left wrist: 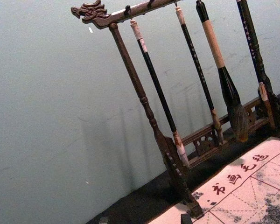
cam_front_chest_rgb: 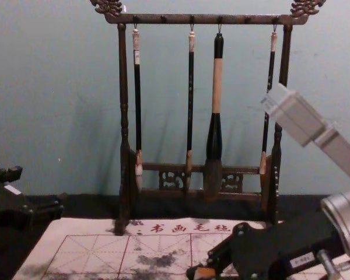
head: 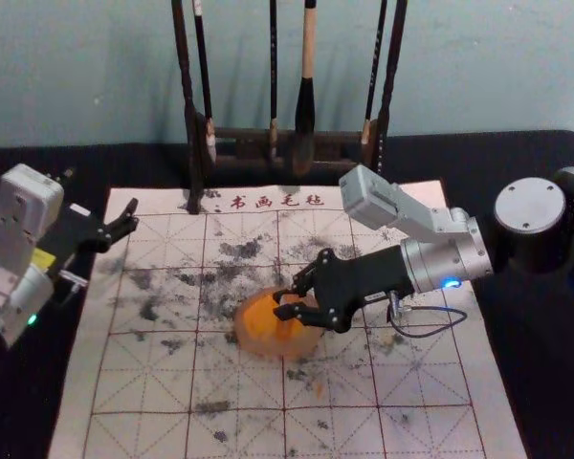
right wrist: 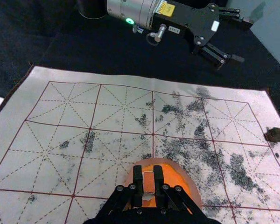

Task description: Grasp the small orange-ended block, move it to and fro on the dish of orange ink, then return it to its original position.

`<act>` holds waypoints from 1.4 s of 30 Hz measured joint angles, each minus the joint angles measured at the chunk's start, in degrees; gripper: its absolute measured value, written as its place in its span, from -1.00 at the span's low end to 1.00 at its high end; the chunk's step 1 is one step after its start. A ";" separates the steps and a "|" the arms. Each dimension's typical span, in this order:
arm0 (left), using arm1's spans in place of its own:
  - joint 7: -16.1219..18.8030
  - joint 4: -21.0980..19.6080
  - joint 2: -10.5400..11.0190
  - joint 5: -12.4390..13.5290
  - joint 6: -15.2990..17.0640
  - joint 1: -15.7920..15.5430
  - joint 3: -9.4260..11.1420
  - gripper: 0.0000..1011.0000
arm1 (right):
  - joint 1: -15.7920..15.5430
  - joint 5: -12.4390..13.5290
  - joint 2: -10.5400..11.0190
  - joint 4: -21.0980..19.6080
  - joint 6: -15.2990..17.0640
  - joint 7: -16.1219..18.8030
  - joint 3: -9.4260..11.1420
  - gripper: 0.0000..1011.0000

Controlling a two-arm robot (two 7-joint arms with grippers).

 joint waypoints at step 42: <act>0.00 0.00 0.00 0.00 0.00 0.00 0.00 0.98 | 3.10 -0.81 -5.76 7.42 -1.57 -0.09 -1.23 -0.73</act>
